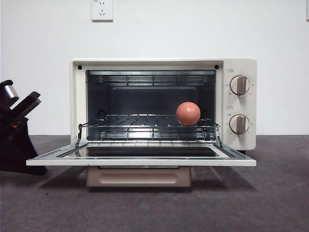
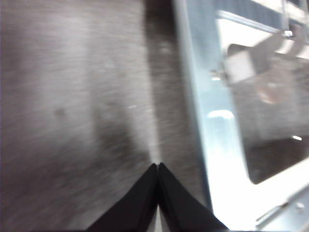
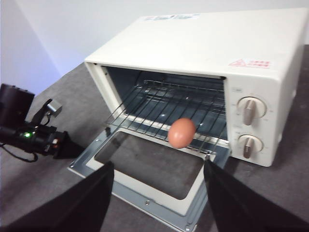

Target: Eggoven

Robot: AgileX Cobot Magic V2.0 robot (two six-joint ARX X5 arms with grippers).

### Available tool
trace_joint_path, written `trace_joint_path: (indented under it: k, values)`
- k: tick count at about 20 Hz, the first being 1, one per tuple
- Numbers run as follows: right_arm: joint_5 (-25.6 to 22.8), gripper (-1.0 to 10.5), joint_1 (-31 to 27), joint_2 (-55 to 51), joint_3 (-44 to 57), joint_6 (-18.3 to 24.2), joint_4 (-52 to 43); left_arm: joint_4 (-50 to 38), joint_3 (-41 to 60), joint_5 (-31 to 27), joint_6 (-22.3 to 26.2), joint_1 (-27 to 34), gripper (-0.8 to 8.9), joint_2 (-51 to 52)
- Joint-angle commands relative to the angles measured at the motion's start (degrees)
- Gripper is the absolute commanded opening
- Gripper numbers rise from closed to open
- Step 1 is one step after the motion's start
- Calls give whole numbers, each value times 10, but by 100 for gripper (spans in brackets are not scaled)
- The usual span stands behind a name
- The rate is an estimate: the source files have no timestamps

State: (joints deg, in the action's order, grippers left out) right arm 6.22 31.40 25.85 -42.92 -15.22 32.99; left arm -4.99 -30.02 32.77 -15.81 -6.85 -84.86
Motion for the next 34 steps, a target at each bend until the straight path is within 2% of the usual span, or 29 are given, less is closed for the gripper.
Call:
trace_joint_path:
  k: [1, 10, 14, 16, 20, 23, 26, 34]
  values:
    - [-3, 297, 4, 2, -7, 2, -3, -10, -1, 23, 4, 0, 6, -20]
    - [-7, 297, 4, 2, -7, -3, -3, -40, -1, 134, -4, 5, 6, -55]
    - [-7, 297, 4, 2, -7, -5, -3, -127, -2, 214, -80, 25, 6, -54]
    - [-7, 297, 4, 2, -7, -7, -3, -192, -2, 226, -135, 35, 6, -54]
    - [-7, 297, 4, 2, -7, -7, -3, -331, -4, 224, -228, 40, 6, -54]
    - [-7, 297, 4, 2, -7, -9, -3, -403, -11, 193, -272, 40, 6, -54]
    - [-7, 297, 4, 2, -7, -9, 6, -410, -26, 171, -274, 40, 6, -54]
    - [-7, 297, 4, 2, -7, -8, 19, -380, -26, 167, -266, 32, 7, -19]
